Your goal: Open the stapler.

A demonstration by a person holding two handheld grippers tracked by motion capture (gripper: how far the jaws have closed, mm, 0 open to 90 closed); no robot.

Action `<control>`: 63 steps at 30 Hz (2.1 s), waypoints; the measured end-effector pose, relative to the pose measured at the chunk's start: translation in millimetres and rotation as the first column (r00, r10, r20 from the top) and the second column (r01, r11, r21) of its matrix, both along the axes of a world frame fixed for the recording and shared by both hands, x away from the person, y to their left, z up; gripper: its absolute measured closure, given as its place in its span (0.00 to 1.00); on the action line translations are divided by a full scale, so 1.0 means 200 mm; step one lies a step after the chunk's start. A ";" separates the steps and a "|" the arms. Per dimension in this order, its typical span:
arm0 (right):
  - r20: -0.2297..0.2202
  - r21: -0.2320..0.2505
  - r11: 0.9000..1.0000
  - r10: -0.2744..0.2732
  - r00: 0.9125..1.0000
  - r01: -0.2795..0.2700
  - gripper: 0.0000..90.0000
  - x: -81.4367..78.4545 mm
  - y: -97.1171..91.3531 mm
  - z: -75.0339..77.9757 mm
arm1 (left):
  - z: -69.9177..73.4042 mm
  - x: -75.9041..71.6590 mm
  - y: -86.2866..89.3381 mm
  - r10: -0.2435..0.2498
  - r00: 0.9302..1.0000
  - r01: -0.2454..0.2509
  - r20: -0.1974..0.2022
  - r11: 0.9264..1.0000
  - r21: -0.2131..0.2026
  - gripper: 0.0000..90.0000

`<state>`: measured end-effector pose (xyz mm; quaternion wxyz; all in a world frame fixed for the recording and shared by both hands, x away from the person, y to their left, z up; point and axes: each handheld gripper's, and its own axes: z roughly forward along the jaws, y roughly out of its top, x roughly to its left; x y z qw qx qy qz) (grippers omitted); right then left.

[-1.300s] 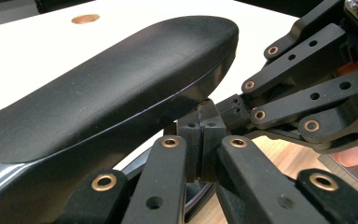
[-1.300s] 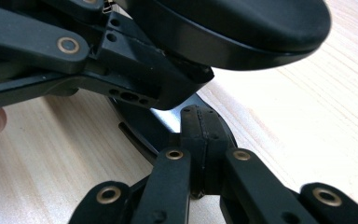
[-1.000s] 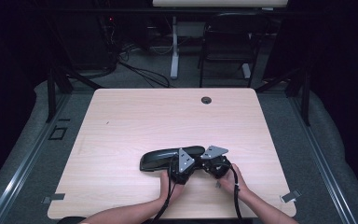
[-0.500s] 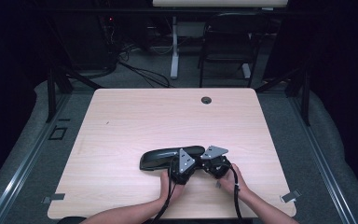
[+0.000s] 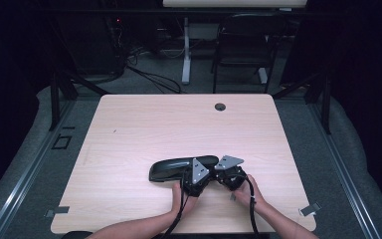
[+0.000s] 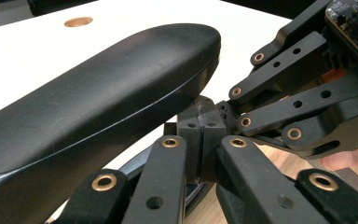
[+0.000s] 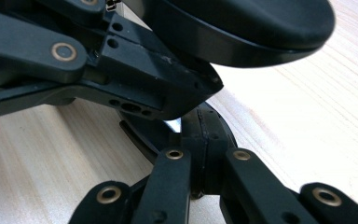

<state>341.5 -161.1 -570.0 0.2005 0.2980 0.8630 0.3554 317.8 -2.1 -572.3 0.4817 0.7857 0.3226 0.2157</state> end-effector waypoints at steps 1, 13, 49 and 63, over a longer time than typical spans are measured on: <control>0.000 0.000 1.000 0.000 1.000 0.000 1.00 0.00 0.00 0.00 | 0.00 0.00 0.00 0.000 1.000 0.000 0.000 1.000 0.000 1.00; 0.001 0.003 1.000 -0.002 1.000 0.002 1.00 0.00 0.00 0.00 | 0.01 0.00 0.00 0.008 1.000 -0.008 -0.007 1.000 0.004 1.00; -0.021 0.027 1.000 0.001 1.000 0.000 1.00 0.00 0.00 0.00 | 0.27 0.01 0.05 0.030 0.980 -0.008 0.198 0.994 -0.110 1.00; -0.031 0.031 1.000 -0.001 1.000 0.002 1.00 0.01 0.00 0.00 | 0.28 0.02 0.08 0.042 0.988 -0.033 0.148 0.997 -0.066 1.00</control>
